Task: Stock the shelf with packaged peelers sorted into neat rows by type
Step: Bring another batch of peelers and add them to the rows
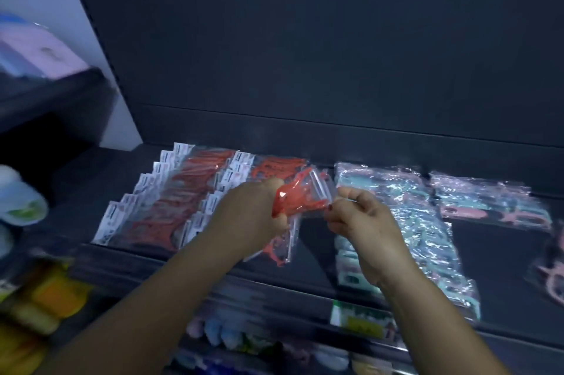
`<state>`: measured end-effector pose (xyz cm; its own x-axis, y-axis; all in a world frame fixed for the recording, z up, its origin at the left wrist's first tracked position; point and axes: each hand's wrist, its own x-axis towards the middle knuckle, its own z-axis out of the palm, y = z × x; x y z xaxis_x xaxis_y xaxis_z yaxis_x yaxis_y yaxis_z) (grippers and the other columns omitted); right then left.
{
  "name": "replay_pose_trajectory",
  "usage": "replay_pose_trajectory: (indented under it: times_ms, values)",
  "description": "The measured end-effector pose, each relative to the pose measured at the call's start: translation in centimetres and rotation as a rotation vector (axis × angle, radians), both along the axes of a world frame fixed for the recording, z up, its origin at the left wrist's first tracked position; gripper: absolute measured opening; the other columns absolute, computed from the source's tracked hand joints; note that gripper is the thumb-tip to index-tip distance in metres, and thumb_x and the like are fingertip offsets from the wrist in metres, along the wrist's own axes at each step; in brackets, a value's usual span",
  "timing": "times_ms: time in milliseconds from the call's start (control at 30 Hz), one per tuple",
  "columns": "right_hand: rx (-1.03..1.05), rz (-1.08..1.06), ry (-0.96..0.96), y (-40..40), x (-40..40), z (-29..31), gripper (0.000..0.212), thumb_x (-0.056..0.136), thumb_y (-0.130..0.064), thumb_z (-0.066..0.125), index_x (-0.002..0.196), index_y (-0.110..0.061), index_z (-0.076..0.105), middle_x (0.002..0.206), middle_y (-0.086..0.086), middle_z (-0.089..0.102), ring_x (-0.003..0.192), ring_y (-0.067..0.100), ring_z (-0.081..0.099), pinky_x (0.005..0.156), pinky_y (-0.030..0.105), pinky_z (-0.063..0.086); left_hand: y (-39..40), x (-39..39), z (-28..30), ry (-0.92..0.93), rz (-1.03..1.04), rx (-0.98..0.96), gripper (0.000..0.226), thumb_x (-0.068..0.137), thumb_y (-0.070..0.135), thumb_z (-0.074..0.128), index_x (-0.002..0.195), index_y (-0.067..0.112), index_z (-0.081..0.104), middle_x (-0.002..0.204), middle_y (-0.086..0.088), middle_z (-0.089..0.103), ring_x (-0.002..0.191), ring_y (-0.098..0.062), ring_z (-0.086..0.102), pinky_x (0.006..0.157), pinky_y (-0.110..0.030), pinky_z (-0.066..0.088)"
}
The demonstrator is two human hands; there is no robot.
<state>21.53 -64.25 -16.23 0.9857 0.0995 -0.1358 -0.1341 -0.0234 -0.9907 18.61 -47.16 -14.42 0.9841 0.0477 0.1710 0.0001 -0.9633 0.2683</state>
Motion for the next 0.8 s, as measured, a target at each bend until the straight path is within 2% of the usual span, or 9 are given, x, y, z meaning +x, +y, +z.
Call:
replay_pose_trajectory:
  times_ms: [67, 167, 300, 433, 500, 667, 800]
  values:
    - [-0.080, 0.004, -0.042, 1.2, -0.5, -0.6, 0.009, 0.088, -0.014, 0.058, 0.095, -0.017, 0.065, 0.081, 0.003, 0.066, 0.072, 0.017, 0.059, 0.079, 0.037, 0.051, 2.4, -0.4, -1.1, 0.049, 0.020, 0.072, 0.016, 0.078, 0.039, 0.059, 0.086, 0.026, 0.054, 0.074, 0.007, 0.058, 0.070, -0.016, 0.057, 0.060, -0.027, 0.044]
    - [-0.269, 0.073, -0.076, 2.7, -1.3, -1.8, 0.005, 0.084, -0.016, 0.064, 0.080, -0.015, 0.067, 0.070, 0.004, 0.069, 0.062, 0.015, 0.057, 0.066, 0.034, 0.047, 4.6, -0.8, -2.9, 0.108, 0.015, 0.138, 0.023, 0.074, 0.044, 0.055, 0.092, 0.029, 0.055, 0.080, 0.006, 0.059, 0.074, -0.019, 0.060, 0.063, -0.032, 0.051]
    - [-0.507, 0.144, -0.088, 3.9, -2.0, -3.4, 0.006, 0.081, -0.014, 0.065, 0.085, -0.017, 0.064, 0.077, 0.002, 0.071, 0.058, 0.010, 0.055, 0.059, 0.023, 0.041, 5.8, -2.0, -3.6, 0.150, -0.066, 0.210, 0.026, 0.078, 0.035, 0.055, 0.102, 0.027, 0.057, 0.092, 0.003, 0.061, 0.086, -0.022, 0.058, 0.073, -0.036, 0.051]
    - [-0.692, 0.160, -0.088, 4.7, -2.5, -4.3, 0.013, 0.081, -0.018, 0.064, 0.094, -0.021, 0.061, 0.075, -0.007, 0.066, 0.067, 0.011, 0.058, 0.055, 0.018, 0.039, 6.2, -2.9, -3.8, 0.178, -0.178, 0.206, 0.034, 0.086, 0.021, 0.055, 0.120, 0.018, 0.053, 0.109, -0.001, 0.060, 0.102, -0.022, 0.052, 0.084, -0.031, 0.040]
    - [-0.760, 0.162, -0.081, 5.0, -2.4, -4.5, 0.013, 0.082, -0.018, 0.063, 0.093, -0.022, 0.058, 0.075, -0.009, 0.063, 0.072, 0.013, 0.059, 0.057, 0.022, 0.040, 6.1, -2.9, -4.0, 0.181, -0.214, 0.228, 0.039, 0.088, 0.017, 0.056, 0.126, 0.016, 0.050, 0.115, -0.001, 0.058, 0.106, -0.020, 0.048, 0.086, -0.029, 0.037]
    - [-0.835, 0.121, -0.076, 5.9, -1.5, -4.6, 0.011, 0.083, -0.016, 0.059, 0.094, -0.018, 0.057, 0.093, 0.003, 0.069, 0.090, 0.023, 0.063, 0.073, 0.025, 0.045, 6.2, -2.2, -4.6, 0.180, -0.212, 0.259, 0.043, 0.088, 0.013, 0.059, 0.129, 0.014, 0.048, 0.122, -0.001, 0.055, 0.111, -0.020, 0.047, 0.094, -0.029, 0.038]
    - [-0.832, 0.100, -0.069, 6.3, -0.9, -4.8, 0.013, 0.083, -0.015, 0.058, 0.096, -0.018, 0.057, 0.096, 0.006, 0.070, 0.092, 0.025, 0.063, 0.079, 0.029, 0.050, 6.2, -1.5, -4.4, 0.177, -0.193, 0.250, 0.046, 0.089, 0.013, 0.060, 0.133, 0.014, 0.047, 0.124, -0.002, 0.054, 0.114, -0.021, 0.049, 0.096, -0.031, 0.040]
